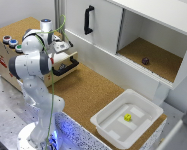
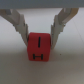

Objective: Move to the drawer, then store the pink object

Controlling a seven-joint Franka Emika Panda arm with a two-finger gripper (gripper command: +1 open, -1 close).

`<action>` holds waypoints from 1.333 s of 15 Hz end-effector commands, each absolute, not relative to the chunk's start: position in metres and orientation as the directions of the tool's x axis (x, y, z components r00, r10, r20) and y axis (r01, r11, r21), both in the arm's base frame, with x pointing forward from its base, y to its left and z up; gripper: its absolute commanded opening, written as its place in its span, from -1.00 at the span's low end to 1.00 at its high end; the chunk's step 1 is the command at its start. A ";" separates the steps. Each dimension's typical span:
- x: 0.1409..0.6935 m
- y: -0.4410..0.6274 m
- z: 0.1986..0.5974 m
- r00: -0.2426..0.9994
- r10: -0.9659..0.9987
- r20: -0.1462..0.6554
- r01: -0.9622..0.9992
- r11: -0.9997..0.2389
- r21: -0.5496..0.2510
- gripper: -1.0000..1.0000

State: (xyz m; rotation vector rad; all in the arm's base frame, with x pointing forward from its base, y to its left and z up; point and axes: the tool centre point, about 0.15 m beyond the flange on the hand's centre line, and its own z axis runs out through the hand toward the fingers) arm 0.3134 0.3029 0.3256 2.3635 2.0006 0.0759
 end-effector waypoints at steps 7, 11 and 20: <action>0.300 0.325 0.385 0.180 0.982 0.060 0.977 -0.186 0.108 1.00; 0.290 0.346 0.407 0.210 0.977 0.045 0.976 -0.212 0.054 1.00; 0.269 0.412 0.503 0.196 0.980 0.043 0.974 -0.199 0.105 1.00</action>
